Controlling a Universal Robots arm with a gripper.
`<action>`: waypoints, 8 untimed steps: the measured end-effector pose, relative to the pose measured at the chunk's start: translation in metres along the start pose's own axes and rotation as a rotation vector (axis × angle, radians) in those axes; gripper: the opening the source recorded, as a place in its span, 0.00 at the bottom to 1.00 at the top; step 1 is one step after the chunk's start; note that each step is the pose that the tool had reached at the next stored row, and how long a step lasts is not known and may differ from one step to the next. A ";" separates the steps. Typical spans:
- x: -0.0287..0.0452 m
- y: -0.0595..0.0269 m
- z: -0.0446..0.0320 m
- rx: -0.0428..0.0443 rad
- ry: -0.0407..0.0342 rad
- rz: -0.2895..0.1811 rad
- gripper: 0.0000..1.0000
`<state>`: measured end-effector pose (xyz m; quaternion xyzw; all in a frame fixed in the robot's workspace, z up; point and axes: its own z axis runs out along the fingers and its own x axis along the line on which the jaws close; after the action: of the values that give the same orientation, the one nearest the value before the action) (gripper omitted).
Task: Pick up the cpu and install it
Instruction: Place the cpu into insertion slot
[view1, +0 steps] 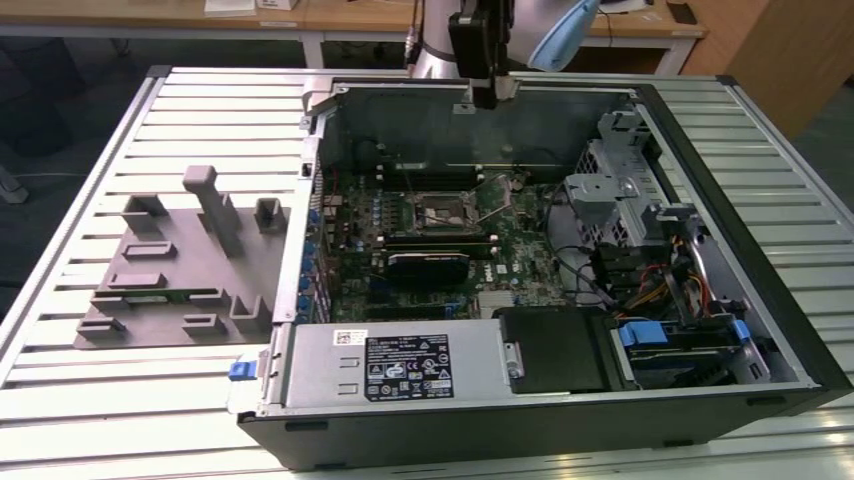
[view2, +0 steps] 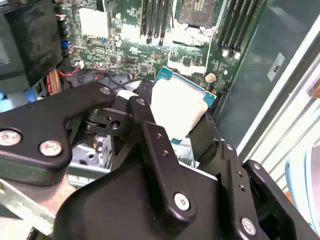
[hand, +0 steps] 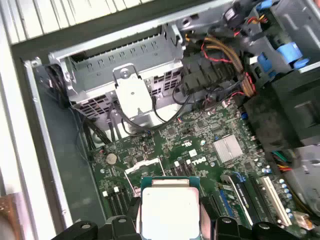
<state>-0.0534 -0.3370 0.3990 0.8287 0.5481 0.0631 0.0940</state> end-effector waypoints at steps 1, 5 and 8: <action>0.0001 -0.0001 0.0005 0.0088 -0.0030 -0.001 0.55; 0.0000 -0.0003 0.0012 0.0199 -0.0082 -0.002 0.55; 0.0000 -0.0003 0.0012 0.0202 -0.0082 -0.002 0.55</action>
<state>-0.0534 -0.3369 0.3977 0.8294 0.5491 0.0541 0.0879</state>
